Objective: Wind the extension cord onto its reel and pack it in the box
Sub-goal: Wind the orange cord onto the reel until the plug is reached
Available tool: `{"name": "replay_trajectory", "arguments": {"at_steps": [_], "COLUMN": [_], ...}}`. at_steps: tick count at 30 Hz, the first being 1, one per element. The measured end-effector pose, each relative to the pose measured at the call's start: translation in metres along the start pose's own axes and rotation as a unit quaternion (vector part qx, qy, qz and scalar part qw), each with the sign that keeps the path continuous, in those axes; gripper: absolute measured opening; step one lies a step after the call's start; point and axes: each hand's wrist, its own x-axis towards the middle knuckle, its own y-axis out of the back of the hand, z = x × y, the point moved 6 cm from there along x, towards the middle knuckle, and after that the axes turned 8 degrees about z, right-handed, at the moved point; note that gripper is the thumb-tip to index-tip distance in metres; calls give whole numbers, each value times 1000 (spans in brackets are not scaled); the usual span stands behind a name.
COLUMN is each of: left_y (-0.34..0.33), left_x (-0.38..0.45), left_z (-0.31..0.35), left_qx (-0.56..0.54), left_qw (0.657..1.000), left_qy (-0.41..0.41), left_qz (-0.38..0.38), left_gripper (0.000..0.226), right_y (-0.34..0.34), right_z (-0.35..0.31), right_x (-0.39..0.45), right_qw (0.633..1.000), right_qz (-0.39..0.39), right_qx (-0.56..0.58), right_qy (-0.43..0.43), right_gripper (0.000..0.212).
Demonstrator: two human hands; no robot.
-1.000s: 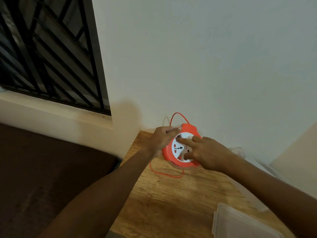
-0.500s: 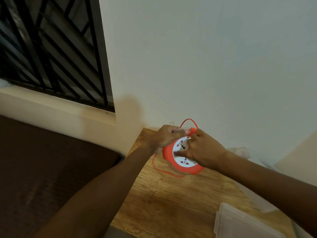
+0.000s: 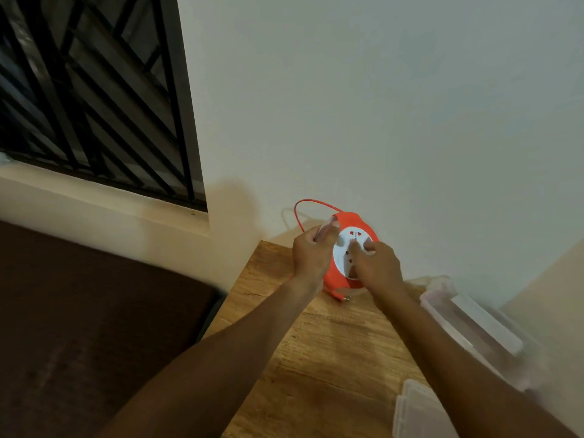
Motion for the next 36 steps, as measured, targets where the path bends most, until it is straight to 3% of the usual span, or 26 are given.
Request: {"name": "replay_trajectory", "arguments": {"at_steps": [2,3,4,6,7,9,11,13,15,19,26,28,30,32,36], "left_y": [0,1,2,5,6,7,7,3,-1,-4,-1,3,6,8,9], "left_x": [0,3,6,10,12,16,19,19,17,13,8,10,13,16,16], "left_z": [-1,-2,-3,-4,-4,-4,-2,0,2,5,6,5,6,6,6], "left_qx": [16,16,12,7,11,25,45,66,99,129,151,136,108,75,22], "left_qw": [1000,999,999,998,997,995,992,986,976,965,958,959,964,973,994], "left_qy": [-17,-13,-4,27,41,57,53,57,52,42,33,29,34,41,34], "left_qz": [-13,-30,-46,-64,-70,-80,-101,-143,-185,-226,-243,-246,-242,-216,-99], "left_gripper": [26,27,29,33,35,38,47,52,48,39,36,42,47,49,51], "right_y": [-6,-6,-1,18,26,31,29,26,25,18,-2,0,3,4,8], "right_z": [13,17,15,-4,-14,-27,-27,-25,-29,-34,-39,-45,-49,-45,-37], "right_x": [-5,-9,-14,-20,-23,-28,-31,-31,-33,-40,-41,-39,-35,-27,-9], "right_qw": [990,990,995,989,959,844,733,676,645,573,506,509,552,641,861], "right_qz": [-30,-43,-45,-15,7,20,-31,-94,-127,-134,-149,-135,-94,-82,-11], "right_qx": [101,105,82,-65,-146,-285,-367,-411,-425,-489,-564,-558,-531,-496,-348], "right_qy": [-91,-88,-47,132,243,455,572,605,622,643,635,641,637,581,371], "right_gripper": [39,35,30,26,24,24,30,34,39,39,51,59,66,65,67]}}
